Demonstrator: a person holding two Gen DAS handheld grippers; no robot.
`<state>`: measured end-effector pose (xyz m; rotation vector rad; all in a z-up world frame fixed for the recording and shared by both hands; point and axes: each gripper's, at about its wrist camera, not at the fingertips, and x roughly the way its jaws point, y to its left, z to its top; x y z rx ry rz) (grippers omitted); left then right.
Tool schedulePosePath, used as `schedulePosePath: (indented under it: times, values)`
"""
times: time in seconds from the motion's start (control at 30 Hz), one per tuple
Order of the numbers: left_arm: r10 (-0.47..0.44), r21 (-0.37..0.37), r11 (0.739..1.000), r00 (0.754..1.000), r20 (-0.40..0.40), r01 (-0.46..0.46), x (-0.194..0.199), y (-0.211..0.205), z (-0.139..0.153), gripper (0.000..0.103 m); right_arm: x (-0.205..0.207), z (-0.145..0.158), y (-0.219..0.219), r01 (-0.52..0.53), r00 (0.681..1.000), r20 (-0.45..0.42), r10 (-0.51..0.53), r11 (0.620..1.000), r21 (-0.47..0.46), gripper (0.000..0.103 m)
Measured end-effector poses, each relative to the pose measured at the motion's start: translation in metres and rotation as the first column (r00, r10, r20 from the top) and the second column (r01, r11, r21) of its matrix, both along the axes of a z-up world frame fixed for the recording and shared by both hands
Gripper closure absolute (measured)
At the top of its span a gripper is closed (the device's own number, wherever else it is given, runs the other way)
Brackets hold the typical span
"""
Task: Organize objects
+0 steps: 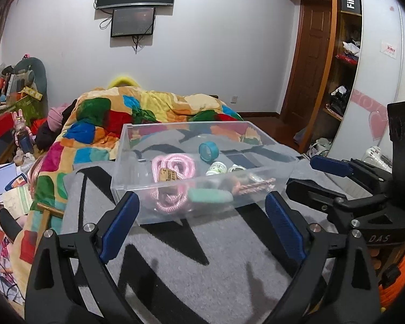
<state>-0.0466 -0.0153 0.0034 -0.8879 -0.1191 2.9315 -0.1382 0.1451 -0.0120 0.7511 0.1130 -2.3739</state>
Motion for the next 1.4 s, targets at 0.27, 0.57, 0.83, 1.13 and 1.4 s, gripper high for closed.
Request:
schedulePosePath:
  times: [0.27, 0.57, 0.83, 1.13, 1.4]
  values:
    - [0.006, 0.003, 1.0, 1.0, 0.007, -0.006, 0.0014, -0.0002, -0.0041, 0.008, -0.0001, -0.0061, 0.0041, 0.003, 1.0, 0.013, -0.003, 1.0, -0.01, 0.02]
    - [0.003, 0.009, 1.0, 1.0, 0.017, -0.003, 0.0014, 0.0003, -0.0051, 0.008, 0.0038, -0.0039, 0.006, 0.003, 1.0, 0.003, -0.003, 1.0, -0.013, 0.02]
    - [0.003, 0.013, 1.0, 1.0, 0.019, -0.003, 0.0016, 0.0002, -0.0052, 0.008, 0.0035, -0.004, 0.0063, 0.003, 1.0, 0.004, -0.003, 1.0, -0.013, 0.02]
    - [0.001, 0.022, 1.0, 1.0, 0.031, -0.002, 0.0017, 0.0014, -0.0073, 0.007, 0.0039, -0.0028, 0.0064, 0.005, 1.0, 0.016, -0.005, 1.0, -0.017, 0.02]
    - [-0.002, 0.024, 1.0, 1.0, 0.03, 0.001, 0.002, 0.0024, -0.0077, 0.006, 0.0039, -0.0037, 0.0067, 0.009, 1.0, 0.017, -0.008, 1.0, -0.02, 0.02]
